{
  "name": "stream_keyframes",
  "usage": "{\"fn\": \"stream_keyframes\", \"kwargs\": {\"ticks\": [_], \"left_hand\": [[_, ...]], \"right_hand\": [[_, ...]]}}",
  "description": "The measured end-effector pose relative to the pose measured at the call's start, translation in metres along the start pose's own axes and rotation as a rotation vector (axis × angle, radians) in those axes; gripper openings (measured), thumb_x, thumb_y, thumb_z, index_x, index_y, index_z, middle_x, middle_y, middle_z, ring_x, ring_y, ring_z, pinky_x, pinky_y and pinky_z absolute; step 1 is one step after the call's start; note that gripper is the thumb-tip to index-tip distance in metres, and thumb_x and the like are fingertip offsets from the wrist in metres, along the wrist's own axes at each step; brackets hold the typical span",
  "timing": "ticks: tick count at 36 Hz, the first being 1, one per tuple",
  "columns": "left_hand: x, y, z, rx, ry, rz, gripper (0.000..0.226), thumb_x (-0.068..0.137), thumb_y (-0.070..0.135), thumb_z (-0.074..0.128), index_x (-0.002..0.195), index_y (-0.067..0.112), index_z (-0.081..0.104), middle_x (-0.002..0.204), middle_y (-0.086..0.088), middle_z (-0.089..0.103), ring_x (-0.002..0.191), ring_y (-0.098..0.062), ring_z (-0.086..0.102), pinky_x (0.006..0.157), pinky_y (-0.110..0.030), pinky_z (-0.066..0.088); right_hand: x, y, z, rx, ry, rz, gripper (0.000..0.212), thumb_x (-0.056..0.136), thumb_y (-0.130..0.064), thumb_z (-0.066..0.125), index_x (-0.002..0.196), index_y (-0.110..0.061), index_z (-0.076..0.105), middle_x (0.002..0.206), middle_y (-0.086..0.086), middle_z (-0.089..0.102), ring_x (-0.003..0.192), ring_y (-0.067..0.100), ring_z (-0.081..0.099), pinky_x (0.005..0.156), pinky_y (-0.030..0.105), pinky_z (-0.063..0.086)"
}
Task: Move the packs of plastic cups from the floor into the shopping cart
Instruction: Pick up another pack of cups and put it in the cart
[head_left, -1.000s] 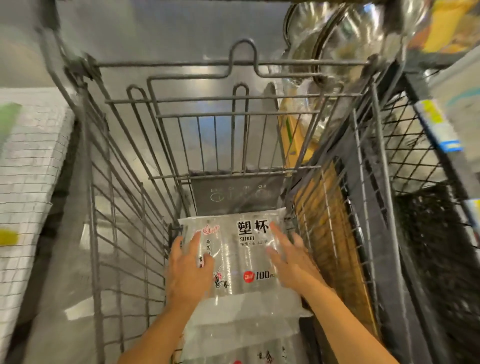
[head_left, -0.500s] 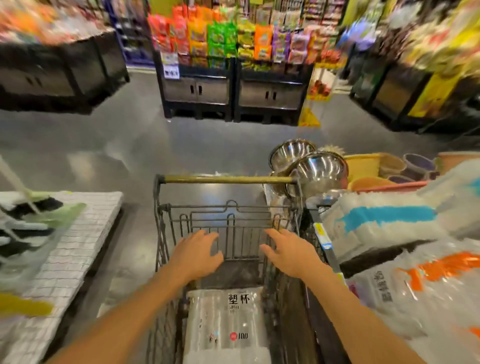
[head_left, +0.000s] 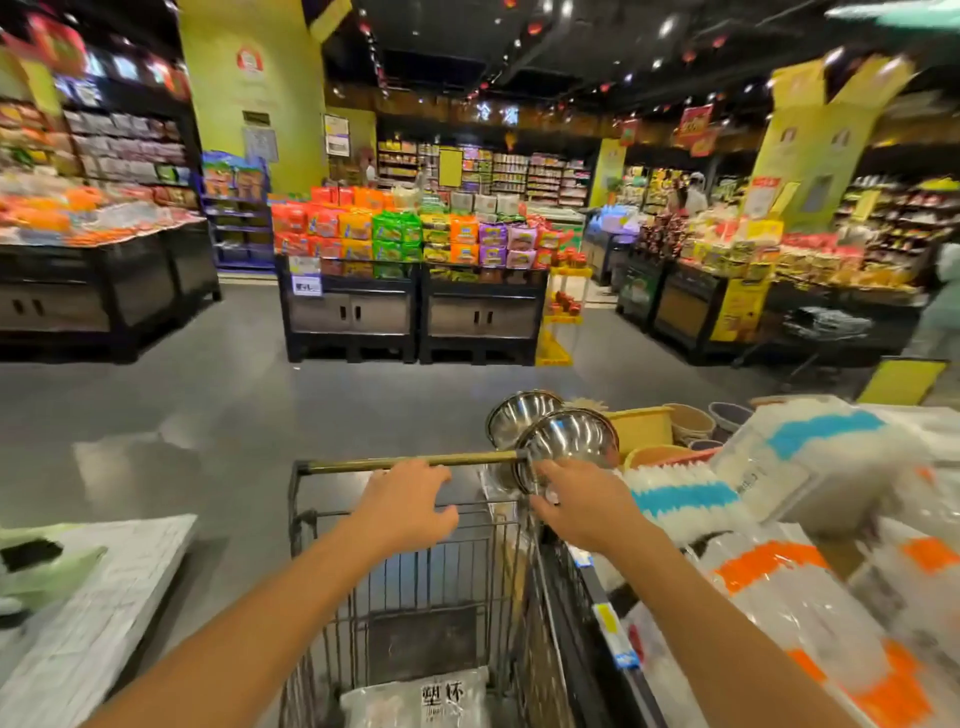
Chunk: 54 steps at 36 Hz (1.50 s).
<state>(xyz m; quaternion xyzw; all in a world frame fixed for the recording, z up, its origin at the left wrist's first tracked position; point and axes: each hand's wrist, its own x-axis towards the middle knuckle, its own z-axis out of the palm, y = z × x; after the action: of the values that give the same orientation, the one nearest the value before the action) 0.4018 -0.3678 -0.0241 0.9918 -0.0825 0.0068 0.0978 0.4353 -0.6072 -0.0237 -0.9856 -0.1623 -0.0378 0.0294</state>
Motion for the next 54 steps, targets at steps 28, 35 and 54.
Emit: {"fn": "stream_keyframes", "kwargs": {"ticks": [28, 35, 54], "left_hand": [[-0.155, 0.211, -0.01, -0.058, -0.116, 0.885, 0.057, 0.091, 0.059, 0.048, 0.143, 0.036, 0.042, 0.146, 0.005, 0.046, 0.131, -0.021, 0.046, 0.11, -0.043, 0.037], [-0.25, 0.285, -0.007, -0.103, -0.146, 1.116, 0.054, 0.092, 0.054, 0.048, 0.141, 0.031, 0.046, 0.141, 0.004, 0.049, 0.129, -0.021, 0.047, 0.106, -0.04, 0.036], [-0.548, 0.404, -0.003, -0.205, -0.382, 1.809, 0.073, 0.071, 0.066, 0.035, 0.133, 0.031, 0.055, 0.129, 0.001, 0.06, 0.116, -0.02, 0.056, 0.094, -0.034, 0.046]], "right_hand": [[-0.379, -0.032, -0.079, -0.072, 0.064, 0.87, 0.054, 0.1, -0.053, 0.043, 0.147, -0.027, 0.042, 0.142, 0.004, 0.051, 0.126, 0.029, 0.051, 0.098, 0.042, 0.048], [-0.516, -0.056, -0.093, -0.09, 0.117, 1.081, 0.049, 0.099, -0.052, 0.045, 0.14, -0.027, 0.047, 0.133, 0.003, 0.056, 0.121, 0.028, 0.055, 0.089, 0.038, 0.048], [-0.816, -0.245, -0.107, -0.155, 0.1, 1.775, 0.055, 0.1, -0.054, 0.041, 0.148, -0.027, 0.039, 0.139, 0.004, 0.052, 0.122, 0.029, 0.054, 0.091, 0.042, 0.05]]}}
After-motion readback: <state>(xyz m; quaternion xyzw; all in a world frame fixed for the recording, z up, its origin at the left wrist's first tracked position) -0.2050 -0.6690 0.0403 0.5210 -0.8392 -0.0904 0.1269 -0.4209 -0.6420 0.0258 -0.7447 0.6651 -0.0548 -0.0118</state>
